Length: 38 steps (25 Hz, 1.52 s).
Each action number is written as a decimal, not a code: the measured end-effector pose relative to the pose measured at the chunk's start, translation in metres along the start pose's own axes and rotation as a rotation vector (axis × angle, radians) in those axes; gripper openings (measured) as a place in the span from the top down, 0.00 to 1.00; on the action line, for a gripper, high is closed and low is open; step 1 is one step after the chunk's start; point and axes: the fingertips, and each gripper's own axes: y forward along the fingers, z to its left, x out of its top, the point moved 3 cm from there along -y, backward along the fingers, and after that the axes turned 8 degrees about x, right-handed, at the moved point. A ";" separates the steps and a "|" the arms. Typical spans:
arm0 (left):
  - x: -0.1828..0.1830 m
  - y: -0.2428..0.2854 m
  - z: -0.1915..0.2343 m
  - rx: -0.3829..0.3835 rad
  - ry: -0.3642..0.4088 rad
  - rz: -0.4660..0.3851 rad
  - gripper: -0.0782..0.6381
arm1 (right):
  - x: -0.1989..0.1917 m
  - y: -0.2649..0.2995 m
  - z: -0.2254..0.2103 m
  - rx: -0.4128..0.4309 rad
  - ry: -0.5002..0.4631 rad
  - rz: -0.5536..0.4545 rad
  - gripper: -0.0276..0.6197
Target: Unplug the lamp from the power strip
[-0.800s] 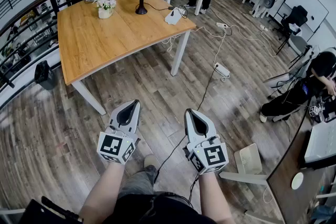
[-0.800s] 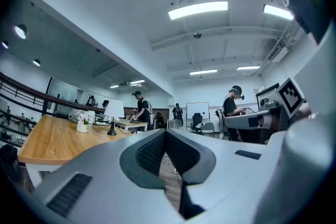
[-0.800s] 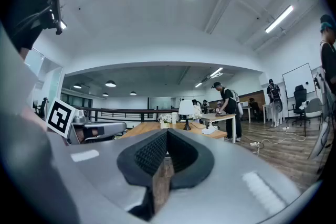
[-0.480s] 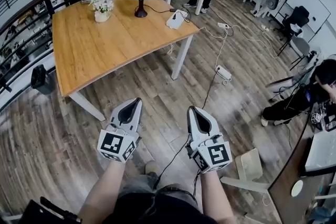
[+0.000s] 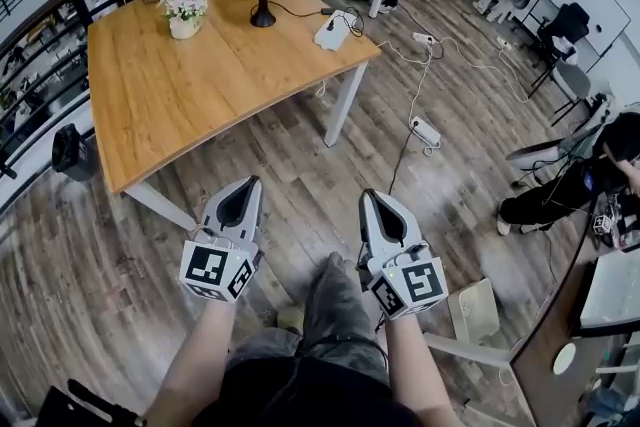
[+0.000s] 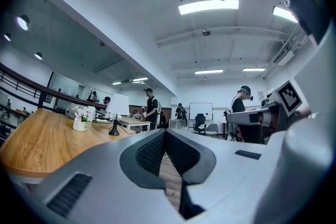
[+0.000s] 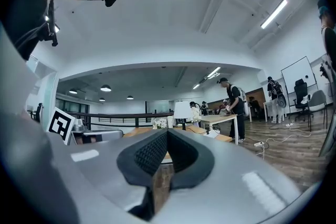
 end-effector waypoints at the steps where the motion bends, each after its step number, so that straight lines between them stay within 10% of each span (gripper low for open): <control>1: 0.000 0.004 0.003 0.003 -0.001 -0.003 0.90 | 0.000 0.006 -0.003 0.005 0.000 -0.001 0.95; 38: -0.017 0.304 0.051 0.013 0.005 0.038 0.90 | -0.024 0.237 -0.216 0.133 0.080 0.042 0.95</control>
